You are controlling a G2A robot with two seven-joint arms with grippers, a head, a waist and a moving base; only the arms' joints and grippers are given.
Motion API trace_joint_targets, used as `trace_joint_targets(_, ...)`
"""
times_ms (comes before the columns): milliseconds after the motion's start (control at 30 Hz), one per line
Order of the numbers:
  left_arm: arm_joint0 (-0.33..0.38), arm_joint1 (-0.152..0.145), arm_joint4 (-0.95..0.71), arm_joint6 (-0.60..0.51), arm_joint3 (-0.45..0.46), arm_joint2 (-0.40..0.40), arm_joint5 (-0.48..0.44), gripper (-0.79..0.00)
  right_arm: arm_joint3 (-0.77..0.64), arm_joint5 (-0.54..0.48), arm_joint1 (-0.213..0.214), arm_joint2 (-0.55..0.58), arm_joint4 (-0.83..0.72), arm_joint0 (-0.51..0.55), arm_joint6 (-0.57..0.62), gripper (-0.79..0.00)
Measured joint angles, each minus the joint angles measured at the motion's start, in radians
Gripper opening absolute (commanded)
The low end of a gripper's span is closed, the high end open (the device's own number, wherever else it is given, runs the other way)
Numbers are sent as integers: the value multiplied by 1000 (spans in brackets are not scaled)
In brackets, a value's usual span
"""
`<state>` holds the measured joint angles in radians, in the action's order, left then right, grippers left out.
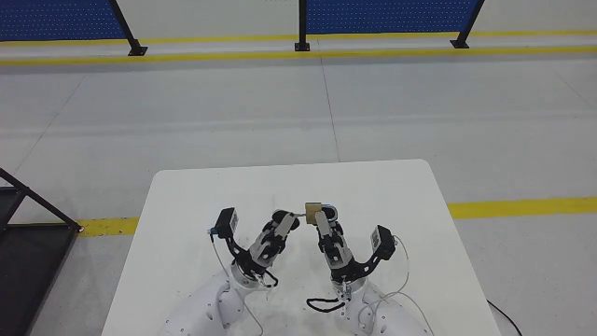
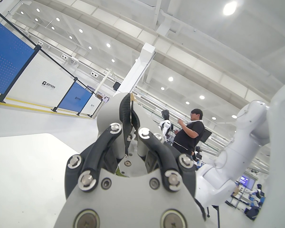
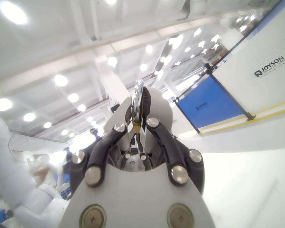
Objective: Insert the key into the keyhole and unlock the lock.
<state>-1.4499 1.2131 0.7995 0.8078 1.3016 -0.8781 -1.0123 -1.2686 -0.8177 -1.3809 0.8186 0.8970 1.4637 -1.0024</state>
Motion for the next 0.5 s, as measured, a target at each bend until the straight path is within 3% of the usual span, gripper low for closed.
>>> trace_joint_targets(500, 8, 12, 12, 0, -14, 2, 0, -785, -3, 3, 0, 0, -2, 1, 4, -785)
